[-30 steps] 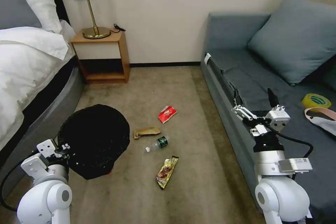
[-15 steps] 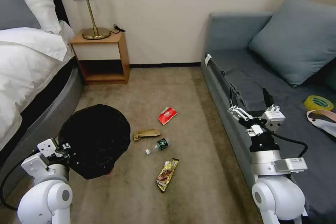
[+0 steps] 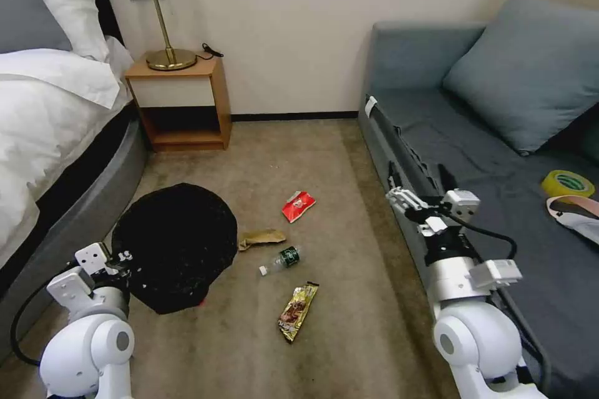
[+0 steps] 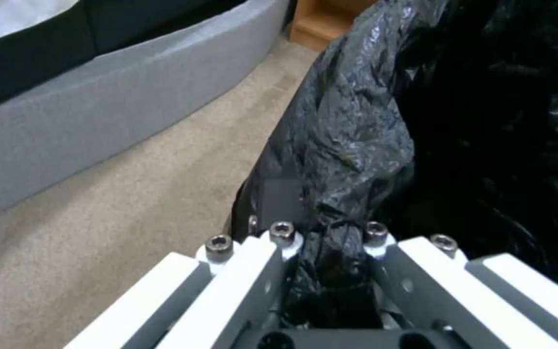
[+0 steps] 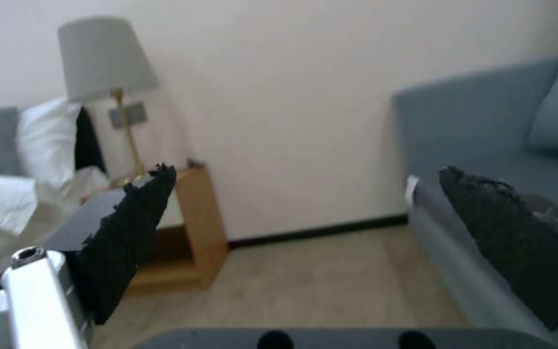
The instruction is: Pick up the trash bin, then pick up the garbage on the floor and place it into the trash bin.
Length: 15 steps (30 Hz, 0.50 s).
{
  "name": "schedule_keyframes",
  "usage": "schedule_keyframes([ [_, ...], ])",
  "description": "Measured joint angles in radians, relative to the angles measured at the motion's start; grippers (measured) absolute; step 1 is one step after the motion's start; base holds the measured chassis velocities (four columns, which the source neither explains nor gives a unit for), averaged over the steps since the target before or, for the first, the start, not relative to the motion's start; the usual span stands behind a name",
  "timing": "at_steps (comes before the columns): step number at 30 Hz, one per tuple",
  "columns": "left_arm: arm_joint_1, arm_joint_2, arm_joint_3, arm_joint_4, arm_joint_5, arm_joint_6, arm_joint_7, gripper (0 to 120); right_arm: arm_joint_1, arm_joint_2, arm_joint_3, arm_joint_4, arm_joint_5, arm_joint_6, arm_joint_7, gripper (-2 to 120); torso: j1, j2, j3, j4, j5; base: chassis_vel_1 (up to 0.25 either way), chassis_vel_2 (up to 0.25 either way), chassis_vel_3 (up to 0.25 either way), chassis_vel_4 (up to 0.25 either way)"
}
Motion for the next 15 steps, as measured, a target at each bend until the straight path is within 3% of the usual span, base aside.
schedule_keyframes([
  [11, 0.005, 0.017, 0.002, 0.001, 0.017, -0.004, 0.008, 3, 0.116, -0.101, -0.159, -0.072, 0.166, -0.117, 0.148, 100, 0.0, 0.0, 0.0, -0.0001, 0.0, 0.0, 0.0, 0.0, 0.0],
  [15, 0.013, 0.021, 0.004, -0.007, 0.022, -0.005, 0.01, 3, 0.199, -0.14, -0.261, -0.123, 0.307, -0.208, 0.261, 100, 0.0, 0.0, 0.0, 0.0, 0.0, 0.0, 0.0, 0.0, 0.0],
])
